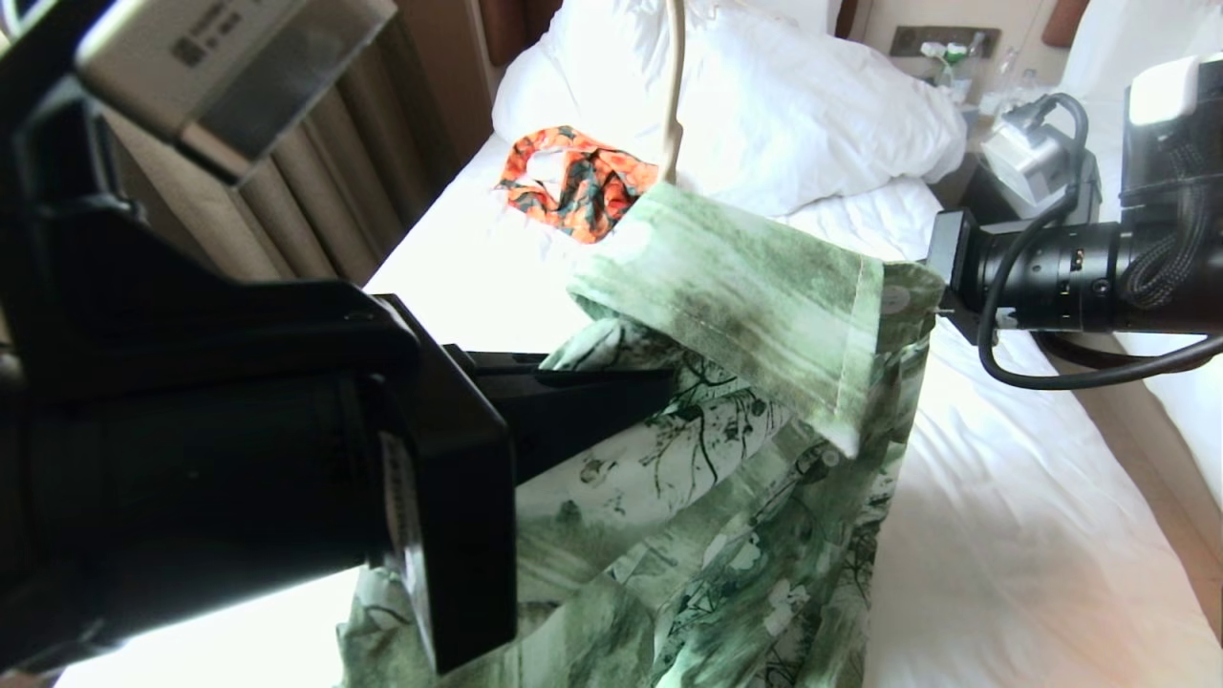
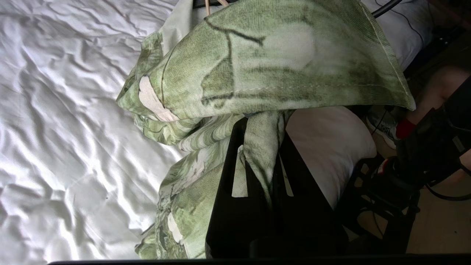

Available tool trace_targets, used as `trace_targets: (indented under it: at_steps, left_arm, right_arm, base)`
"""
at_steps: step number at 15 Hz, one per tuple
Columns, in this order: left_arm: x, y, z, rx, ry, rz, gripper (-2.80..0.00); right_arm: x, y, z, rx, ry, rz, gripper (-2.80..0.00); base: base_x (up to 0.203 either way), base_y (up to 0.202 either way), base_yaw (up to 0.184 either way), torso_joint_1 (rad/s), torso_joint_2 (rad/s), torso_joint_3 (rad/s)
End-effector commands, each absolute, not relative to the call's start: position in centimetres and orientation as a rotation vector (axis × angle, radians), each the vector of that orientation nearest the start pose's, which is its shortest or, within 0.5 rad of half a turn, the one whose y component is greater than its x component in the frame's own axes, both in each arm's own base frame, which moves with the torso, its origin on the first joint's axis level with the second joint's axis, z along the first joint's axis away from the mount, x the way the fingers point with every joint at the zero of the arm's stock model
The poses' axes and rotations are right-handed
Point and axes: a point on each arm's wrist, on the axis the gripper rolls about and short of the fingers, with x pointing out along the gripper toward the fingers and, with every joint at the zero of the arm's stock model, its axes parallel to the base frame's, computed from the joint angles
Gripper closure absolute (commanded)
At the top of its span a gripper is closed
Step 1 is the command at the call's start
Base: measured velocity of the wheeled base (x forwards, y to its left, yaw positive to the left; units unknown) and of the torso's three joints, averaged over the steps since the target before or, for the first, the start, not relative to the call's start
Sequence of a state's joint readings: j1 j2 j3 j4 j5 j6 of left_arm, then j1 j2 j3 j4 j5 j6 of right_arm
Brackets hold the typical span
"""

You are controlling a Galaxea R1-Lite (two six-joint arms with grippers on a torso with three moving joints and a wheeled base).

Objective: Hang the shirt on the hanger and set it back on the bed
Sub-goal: Hook the other side of the shirt onto the hanger

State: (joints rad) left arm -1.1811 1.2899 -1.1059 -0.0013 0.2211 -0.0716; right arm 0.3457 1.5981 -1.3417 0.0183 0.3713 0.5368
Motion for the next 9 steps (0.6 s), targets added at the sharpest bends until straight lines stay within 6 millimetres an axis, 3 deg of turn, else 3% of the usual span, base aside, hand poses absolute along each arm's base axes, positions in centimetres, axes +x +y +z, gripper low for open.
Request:
trace_targets:
  at_steps: [1, 9]
  left_arm:
    - [8.37, -19.4, 30.57, 0.062, 0.208, -0.953, 0.0]
    - [8.02, -18.92, 30.31, 0.065, 0.218, -0.951, 0.0]
  right_arm:
    - [26.98, 10.62, 30.47, 0.514, 0.455, 0.628, 0.0]
    - [27.24, 10.17, 29.72, 0.474, 0.461, 0.612, 0.0]
  base:
    - [0.0, 0.0, 0.0, 0.0, 0.0, 0.0]
    - [0.0, 0.0, 0.0, 0.0, 0.0, 0.0]
